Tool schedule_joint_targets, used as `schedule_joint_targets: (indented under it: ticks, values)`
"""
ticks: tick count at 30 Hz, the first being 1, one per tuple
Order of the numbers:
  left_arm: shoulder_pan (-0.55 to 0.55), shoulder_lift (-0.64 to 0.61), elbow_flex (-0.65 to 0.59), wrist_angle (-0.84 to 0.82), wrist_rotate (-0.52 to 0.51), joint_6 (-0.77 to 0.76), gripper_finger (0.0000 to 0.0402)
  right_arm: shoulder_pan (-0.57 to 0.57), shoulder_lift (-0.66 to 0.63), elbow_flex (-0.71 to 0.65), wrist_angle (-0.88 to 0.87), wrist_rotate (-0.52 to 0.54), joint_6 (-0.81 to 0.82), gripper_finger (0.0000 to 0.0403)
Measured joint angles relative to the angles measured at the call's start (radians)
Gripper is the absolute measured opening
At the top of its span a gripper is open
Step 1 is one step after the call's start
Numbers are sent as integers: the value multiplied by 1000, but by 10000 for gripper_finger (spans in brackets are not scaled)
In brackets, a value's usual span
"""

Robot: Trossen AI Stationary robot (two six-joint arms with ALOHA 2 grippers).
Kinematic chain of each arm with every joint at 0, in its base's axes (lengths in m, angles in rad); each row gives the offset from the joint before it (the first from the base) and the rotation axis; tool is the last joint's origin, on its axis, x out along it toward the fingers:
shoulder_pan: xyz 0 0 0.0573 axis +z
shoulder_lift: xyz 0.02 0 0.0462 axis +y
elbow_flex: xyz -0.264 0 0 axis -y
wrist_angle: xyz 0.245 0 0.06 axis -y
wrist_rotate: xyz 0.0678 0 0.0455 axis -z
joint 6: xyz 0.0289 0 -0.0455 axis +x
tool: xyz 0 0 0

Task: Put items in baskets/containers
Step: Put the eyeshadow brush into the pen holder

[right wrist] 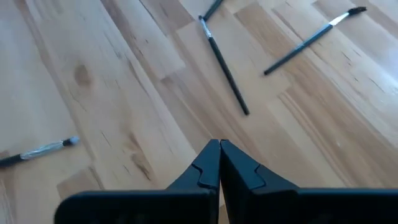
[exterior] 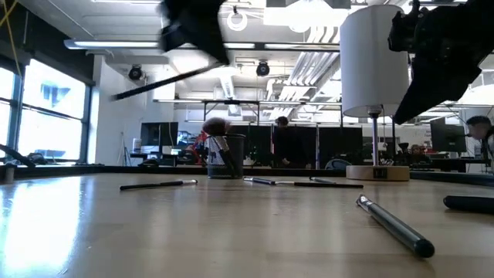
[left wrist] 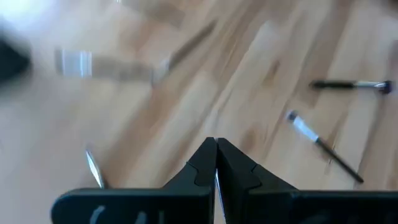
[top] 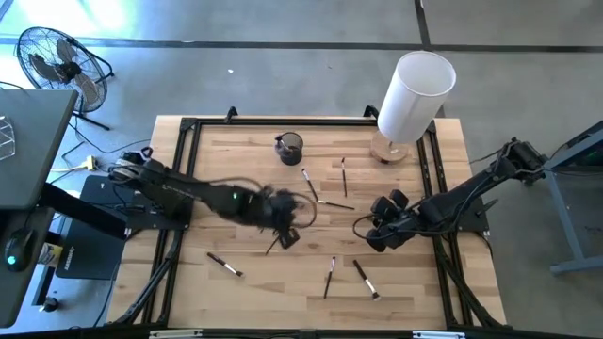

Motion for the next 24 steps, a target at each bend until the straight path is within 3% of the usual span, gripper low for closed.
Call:
schedule_joint_targets:
  ticks: [4, 8, 14, 19, 24]
  values:
    - [99, 2, 25, 242, 35, 329, 0, 0, 0, 0, 7, -1, 0, 2]
    - [209, -5, -50, 528, 229, 580, 0, 0, 0, 0, 7, 26, 20, 1]
    - [398, -110, -251, 806, 407, 686, 0, -18, 0, 0, 7, 92, 84, 1]
    - [562, -180, -443, 1232, 537, 766, 0, -102, 0, 0, 16, 79, 107, 1]
    - [791, -174, -588, 1569, 701, 704, 0, -196, 0, 0, 61, 87, 109, 2]
